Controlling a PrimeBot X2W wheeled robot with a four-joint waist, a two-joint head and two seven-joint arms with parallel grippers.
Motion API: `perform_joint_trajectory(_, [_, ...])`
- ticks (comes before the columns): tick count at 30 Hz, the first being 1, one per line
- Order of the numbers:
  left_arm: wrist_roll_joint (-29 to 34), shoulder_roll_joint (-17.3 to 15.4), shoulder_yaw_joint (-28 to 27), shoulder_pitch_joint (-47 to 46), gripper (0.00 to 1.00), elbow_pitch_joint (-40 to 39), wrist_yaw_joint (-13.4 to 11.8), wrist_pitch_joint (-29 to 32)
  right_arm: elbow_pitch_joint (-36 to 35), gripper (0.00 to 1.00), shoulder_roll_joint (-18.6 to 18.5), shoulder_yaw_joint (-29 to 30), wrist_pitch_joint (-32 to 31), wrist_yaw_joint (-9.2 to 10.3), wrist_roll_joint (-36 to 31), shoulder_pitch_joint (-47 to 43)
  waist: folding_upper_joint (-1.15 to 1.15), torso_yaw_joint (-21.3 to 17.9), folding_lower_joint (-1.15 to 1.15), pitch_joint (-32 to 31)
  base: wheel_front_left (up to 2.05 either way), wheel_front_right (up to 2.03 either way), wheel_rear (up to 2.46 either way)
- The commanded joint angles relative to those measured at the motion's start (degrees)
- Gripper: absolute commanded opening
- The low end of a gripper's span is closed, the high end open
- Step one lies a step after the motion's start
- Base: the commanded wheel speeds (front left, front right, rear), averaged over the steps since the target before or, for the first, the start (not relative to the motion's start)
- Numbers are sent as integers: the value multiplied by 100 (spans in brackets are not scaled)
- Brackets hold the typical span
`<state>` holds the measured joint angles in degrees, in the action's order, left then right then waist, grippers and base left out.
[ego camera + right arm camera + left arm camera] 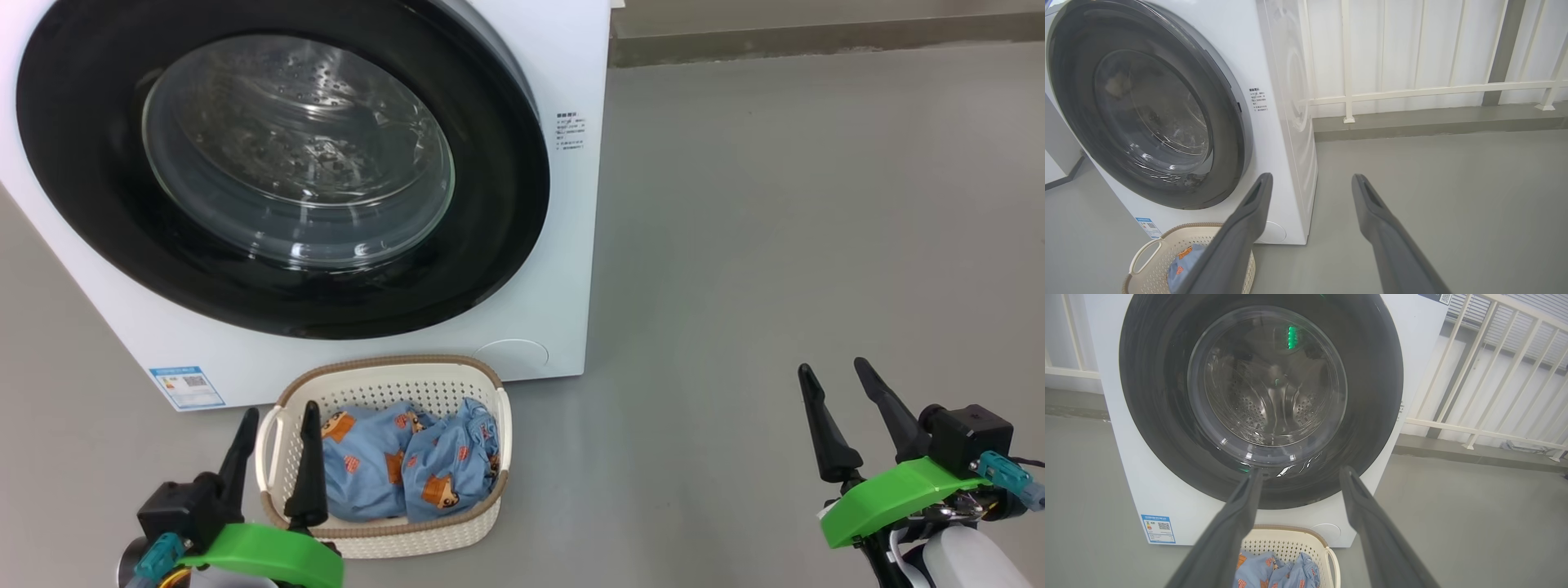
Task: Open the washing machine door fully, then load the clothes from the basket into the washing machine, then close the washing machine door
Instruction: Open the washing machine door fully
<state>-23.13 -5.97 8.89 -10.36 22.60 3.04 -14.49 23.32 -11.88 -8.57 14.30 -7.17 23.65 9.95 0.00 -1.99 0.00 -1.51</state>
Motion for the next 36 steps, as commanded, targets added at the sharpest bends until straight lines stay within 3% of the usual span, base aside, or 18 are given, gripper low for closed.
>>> perform_joint_trajectory(1, [-11, -76, -208, -134, 100, -113, -10, -51, -100, 100, -71, -66, 70, -32, -10, 215, 0, -4, 0, 5, 0, 0, 0])
perform_joint_trajectory(36, [73, -47, -225, -201, 100, -126, -44, -51, -56, 100, -114, 167, 70, -32, -21, 443, 0, 203, 0, 319, 0, 0, 0])
